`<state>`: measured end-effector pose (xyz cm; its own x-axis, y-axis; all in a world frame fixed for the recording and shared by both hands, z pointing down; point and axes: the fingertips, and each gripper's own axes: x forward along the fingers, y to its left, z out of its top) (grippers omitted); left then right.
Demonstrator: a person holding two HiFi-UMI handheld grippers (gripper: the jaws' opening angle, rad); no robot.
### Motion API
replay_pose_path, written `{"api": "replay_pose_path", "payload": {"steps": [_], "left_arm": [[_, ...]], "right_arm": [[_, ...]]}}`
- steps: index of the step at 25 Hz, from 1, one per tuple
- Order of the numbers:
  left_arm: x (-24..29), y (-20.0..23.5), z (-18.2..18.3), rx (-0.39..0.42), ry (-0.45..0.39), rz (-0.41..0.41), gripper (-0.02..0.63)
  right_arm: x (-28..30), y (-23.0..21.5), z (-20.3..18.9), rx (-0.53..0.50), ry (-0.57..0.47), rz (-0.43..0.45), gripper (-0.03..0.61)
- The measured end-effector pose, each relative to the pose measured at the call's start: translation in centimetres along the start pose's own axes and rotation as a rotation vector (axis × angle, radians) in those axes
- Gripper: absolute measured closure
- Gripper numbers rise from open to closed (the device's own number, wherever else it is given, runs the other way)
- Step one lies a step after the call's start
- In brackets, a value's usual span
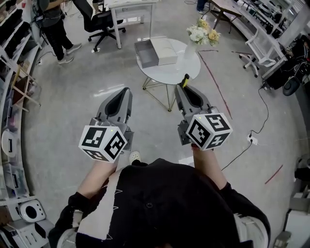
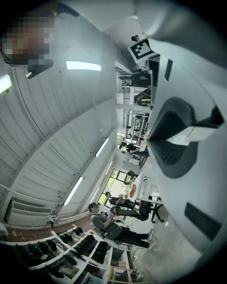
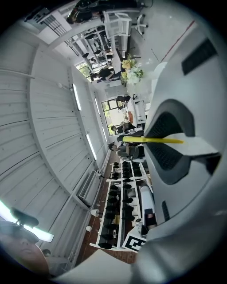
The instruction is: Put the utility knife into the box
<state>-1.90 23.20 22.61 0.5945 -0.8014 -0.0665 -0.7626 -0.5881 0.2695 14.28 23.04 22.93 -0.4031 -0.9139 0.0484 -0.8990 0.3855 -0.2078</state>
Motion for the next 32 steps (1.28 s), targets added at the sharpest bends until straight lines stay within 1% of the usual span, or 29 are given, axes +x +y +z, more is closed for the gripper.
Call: {"api": "replay_pose_path", "payload": {"steps": [6, 13, 19, 26, 32], "left_arm": [[3.4, 4.9, 2.1, 0.012, 0.002, -0.024, 0.603], [5.8, 9.4, 4.1, 0.026, -0.007, -0.054, 0.603], [6.6, 11.7, 4.7, 0.026, -0.012, -0.072, 0.603], [7.0, 14.9, 4.6, -0.013, 0.002, -0.040, 0.603], [7.1, 15.6, 4.6, 0.000, 0.005, -0.060, 0.603]], "right_arm": [[6.0, 0.5, 1.2, -0.009, -0.007, -0.013, 0.540], [11.0, 1.2, 2.1, -0.019, -0.033, -0.034, 0.540], [13.5, 1.7, 1.9, -0.022, -0.036, -0.041, 0.540], [16.1, 2.6, 1.4, -0.024, -0.024, -0.032, 0.540], [16.9, 2.7, 0.8, -0.027, -0.005, -0.051, 0.540]]}}
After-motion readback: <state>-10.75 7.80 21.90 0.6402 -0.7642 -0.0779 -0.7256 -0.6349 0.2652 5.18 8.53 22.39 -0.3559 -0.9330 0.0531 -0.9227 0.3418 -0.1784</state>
